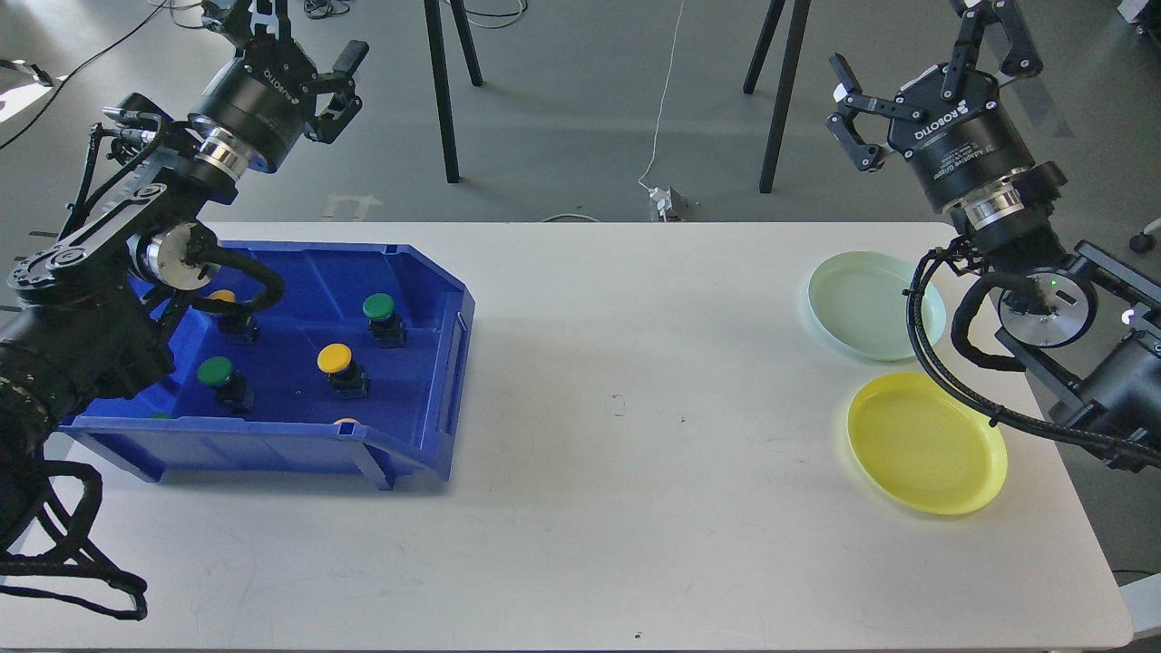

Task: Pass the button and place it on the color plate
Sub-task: 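Raise the left gripper and swing it over the blue bin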

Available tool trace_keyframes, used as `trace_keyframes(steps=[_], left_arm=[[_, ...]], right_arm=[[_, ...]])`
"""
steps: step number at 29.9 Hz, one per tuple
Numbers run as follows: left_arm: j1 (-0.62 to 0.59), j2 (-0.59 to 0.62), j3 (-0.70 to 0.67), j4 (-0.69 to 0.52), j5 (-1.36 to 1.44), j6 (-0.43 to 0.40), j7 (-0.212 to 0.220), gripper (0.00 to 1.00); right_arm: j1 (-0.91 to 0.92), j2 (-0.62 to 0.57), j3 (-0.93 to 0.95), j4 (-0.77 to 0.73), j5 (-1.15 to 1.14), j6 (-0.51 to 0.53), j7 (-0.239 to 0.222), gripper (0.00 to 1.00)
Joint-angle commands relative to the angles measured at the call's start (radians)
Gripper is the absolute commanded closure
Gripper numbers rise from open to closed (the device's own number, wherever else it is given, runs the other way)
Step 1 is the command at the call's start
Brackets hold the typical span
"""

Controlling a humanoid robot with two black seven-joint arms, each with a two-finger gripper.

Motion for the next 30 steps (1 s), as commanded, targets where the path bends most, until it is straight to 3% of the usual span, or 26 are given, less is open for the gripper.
trace_keyframes(steps=[1, 8, 17, 24, 30], left_arm=[[-0.006, 0.018, -0.004, -0.002, -0.004, 0.0, 0.0, 0.0], [0.009, -0.023, -0.14, 0.023, -0.204, 0.0, 0.0, 0.0], [0.065, -0.104, -0.169, 0.046, -0.474, 0.0, 0.0, 0.0], [0.094, -0.107, -0.298, -0.077, -0.47, 0.0, 0.0, 0.0], [0.091, 0.076, -0.233, -0.29, -0.41, 0.0, 0.0, 0.0]], right_arm=[[-0.002, 0.004, 0.004, 0.002, 0.0, 0.0, 0.0, 0.01], [-0.002, 0.017, -0.009, 0.0, 0.0, 0.0, -0.002, 0.01], [-0.01, 0.018, -0.019, 0.0, -0.002, 0.0, -0.002, 0.01], [-0.021, 0.021, -0.021, 0.002, -0.002, 0.0, 0.0, 0.01], [-0.025, 0.02, -0.018, 0.002, -0.002, 0.0, -0.002, 0.01]])
